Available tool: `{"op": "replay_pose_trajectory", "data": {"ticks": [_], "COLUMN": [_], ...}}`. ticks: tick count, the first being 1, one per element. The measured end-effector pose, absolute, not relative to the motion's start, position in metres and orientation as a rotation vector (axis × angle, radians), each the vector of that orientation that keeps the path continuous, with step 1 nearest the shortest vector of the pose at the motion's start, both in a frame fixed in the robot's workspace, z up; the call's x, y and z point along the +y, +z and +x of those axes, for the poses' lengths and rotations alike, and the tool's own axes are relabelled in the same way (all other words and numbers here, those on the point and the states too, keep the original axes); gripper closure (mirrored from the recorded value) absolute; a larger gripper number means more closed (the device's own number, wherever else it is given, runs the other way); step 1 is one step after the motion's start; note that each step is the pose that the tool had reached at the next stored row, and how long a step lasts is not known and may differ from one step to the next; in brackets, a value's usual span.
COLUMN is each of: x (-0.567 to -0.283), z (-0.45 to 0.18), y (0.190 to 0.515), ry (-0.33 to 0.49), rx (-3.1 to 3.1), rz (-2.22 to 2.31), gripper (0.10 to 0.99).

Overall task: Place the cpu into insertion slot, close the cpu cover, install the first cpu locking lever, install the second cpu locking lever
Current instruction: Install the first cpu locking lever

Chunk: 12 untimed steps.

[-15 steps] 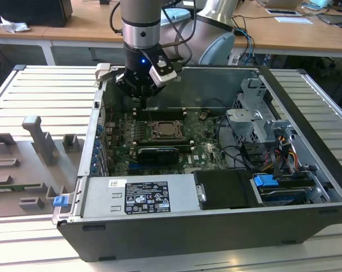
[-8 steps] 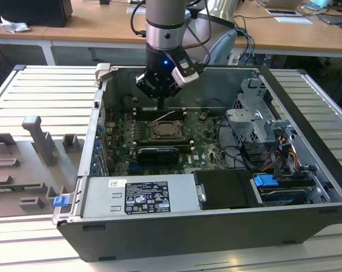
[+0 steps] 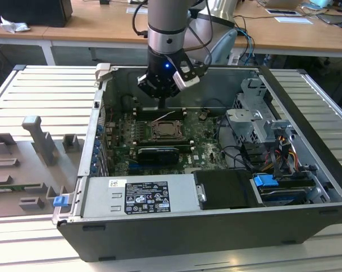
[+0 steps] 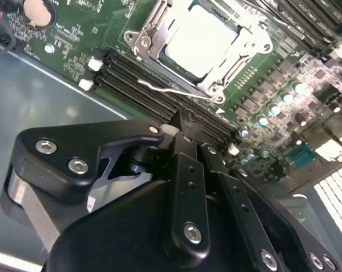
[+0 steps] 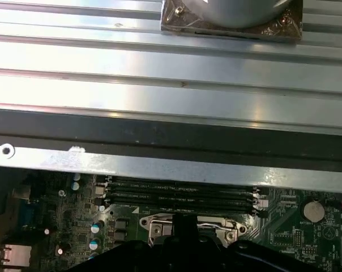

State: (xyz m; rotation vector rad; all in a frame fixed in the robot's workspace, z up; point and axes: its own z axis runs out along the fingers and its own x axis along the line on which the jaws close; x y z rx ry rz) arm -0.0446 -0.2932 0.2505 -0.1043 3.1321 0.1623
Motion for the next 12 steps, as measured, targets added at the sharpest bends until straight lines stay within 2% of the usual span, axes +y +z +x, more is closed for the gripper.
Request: {"op": "replay_pose_trajectory", "data": {"ticks": [12], "x": [-0.293], "z": [-0.032], "y": [0.234], "ry": [0.162], "rx": [3.132], "rz": [-0.154], "gripper": [0.98]}}
